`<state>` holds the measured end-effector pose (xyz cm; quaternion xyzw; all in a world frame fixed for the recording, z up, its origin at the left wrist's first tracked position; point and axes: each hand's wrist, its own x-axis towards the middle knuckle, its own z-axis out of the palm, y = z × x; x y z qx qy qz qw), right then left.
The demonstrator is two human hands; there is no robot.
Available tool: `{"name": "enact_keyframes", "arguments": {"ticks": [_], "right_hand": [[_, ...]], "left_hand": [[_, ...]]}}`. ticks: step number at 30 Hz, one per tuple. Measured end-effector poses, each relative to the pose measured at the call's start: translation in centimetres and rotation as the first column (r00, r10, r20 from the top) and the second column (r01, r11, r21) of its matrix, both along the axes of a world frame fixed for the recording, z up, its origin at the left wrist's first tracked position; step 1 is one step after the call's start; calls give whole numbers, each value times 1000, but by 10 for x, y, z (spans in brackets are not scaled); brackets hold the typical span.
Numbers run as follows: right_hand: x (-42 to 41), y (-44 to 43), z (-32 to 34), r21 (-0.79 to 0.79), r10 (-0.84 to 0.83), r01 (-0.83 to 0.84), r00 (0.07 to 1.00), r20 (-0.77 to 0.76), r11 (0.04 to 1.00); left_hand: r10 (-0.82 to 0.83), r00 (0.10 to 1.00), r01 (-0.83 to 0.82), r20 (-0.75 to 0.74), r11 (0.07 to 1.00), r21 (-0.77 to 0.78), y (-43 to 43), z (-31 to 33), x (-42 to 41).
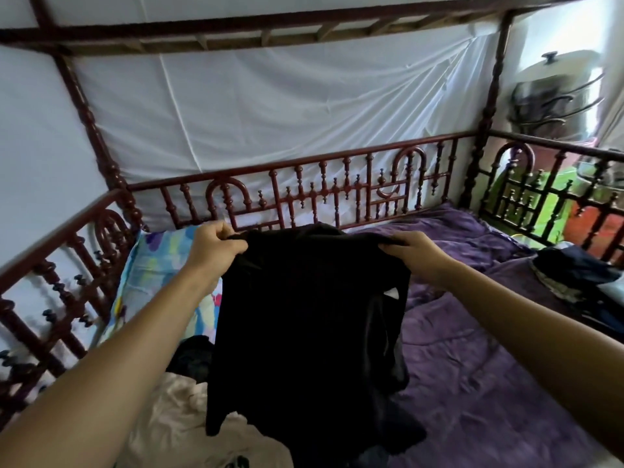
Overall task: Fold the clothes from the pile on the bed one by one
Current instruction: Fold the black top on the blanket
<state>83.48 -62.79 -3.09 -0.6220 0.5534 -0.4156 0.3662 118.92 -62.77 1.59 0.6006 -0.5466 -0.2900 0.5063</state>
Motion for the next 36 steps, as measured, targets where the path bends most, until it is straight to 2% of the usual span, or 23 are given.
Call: {"name": "enact_keyframes", "arguments": {"ticks": [2,5,8,10,12,13,15,17,19,21,22,23,24,26,28,30,31,33,34,36], "right_hand": [[12,-2,8,4,31,-31,998,51,1000],[28,-3,22,-3,73,-73,996,51,997],[36,4,35,-9,152,-152,988,5,988],[38,15,44,-18,221,-222,975,-29,975],[37,29,53,-27,296,-299,952,-78,954],[34,36,58,-22,320,-324,942,-99,946],[23,49,65,-13,323,-327,938,-129,945],[3,61,65,-34,258,-270,946,-195,962],[-22,68,51,-54,129,-160,920,-370,986],[-43,70,22,-26,-43,34,804,-593,999],[-51,70,5,-5,-96,124,742,-664,992],[-58,68,-13,28,-114,182,721,-684,983],[-66,66,-30,70,-110,210,733,-671,975],[-84,62,-58,155,-96,210,837,-539,965],[-107,63,-73,220,-191,239,957,-219,946],[-134,62,-73,254,-315,295,948,41,921],[-147,60,-67,249,-351,314,929,120,916],[-169,54,-55,185,-378,345,905,192,920],[-176,52,-48,134,-363,341,911,199,930],[-179,54,-39,51,-257,252,952,167,966]], "left_hand": [[-71,988,75,-140,997,20,4,-11,-10],[-328,932,341,-156,937,69,12,-13,-33],[-618,783,614,-69,749,248,13,-14,-52],[-711,693,699,-121,621,354,15,-21,-67],[-776,601,778,-192,512,365,20,-35,-87],[-792,572,801,-212,485,350,24,-42,-99],[-747,622,778,-233,558,288,33,-47,-123],[-639,728,685,-248,698,210,33,-39,-137],[-579,782,612,-229,783,111,31,-17,-149],[-577,791,588,-205,809,-4,31,10,-163],[-578,790,577,-205,813,-71,32,22,-171],[-574,790,560,-215,818,-127,32,35,-178],[-561,797,535,-226,828,-168,30,46,-184],[-522,816,478,-249,851,-216,20,65,-188],[-542,810,497,-224,837,-227,7,75,-181],[-571,809,555,-140,820,-142,-5,69,-172],[-563,824,559,-65,827,-68,-9,61,-169],[-490,861,486,136,871,68,-19,37,-165],[-433,881,423,192,902,90,-25,25,-163],[-293,940,285,177,956,68,-41,1,-157]]}}
